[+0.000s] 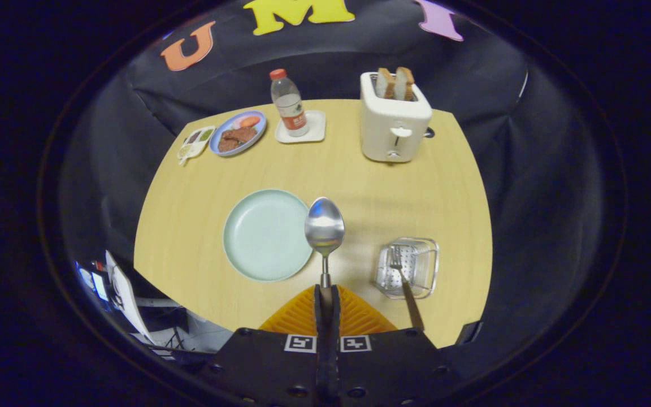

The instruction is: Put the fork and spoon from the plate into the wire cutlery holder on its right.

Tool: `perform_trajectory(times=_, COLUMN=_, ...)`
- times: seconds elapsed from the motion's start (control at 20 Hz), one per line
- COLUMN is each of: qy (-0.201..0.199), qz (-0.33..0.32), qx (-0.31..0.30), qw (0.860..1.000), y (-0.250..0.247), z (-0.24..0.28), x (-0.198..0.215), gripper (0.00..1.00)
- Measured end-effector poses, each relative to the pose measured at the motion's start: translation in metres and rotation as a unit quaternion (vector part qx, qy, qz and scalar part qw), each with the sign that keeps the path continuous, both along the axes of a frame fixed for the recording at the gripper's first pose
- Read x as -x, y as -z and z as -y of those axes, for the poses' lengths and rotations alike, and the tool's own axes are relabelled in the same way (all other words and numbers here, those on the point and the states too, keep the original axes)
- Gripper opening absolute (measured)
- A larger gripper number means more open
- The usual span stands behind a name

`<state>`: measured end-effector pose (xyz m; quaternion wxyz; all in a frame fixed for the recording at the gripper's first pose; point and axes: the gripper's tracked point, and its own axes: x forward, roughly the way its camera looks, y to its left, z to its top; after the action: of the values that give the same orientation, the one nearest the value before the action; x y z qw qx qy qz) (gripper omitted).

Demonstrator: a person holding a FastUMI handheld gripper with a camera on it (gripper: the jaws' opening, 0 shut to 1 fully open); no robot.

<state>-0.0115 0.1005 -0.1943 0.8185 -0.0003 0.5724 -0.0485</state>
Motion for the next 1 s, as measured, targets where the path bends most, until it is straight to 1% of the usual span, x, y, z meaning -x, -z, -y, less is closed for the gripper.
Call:
perform_trajectory(times=0.1, qy=0.022, qz=-0.002, qx=-0.005, qw=1.0, y=-0.013, z=0.034, x=0.006, gripper=0.01)
perform_trajectory(times=0.2, qy=0.034, qz=-0.009, qx=0.007, qw=0.999, y=-0.018, z=0.069, x=0.012, gripper=0.01)
perform_trajectory(times=0.35, qy=0.041, qz=-0.036, qx=0.007, qw=0.998, y=-0.012, z=0.094, x=0.02, gripper=0.01)
perform_trajectory(times=0.55, qy=0.04, qz=-0.093, qx=-0.024, qw=0.995, y=0.009, z=0.085, x=0.033, gripper=0.01)
perform_trajectory(times=0.8, qy=0.08, qz=-0.14, qx=-0.065, qw=0.985, y=0.031, z=0.095, x=0.034, gripper=0.01)
perform_trajectory(times=0.95, qy=0.095, qz=-0.157, qx=-0.086, qw=0.979, y=0.042, z=0.094, x=0.031, gripper=0.01)
perform_trajectory(times=1.0, qy=0.104, qz=-0.158, qx=-0.092, qw=0.978, y=0.044, z=0.084, x=0.028, gripper=0.01)
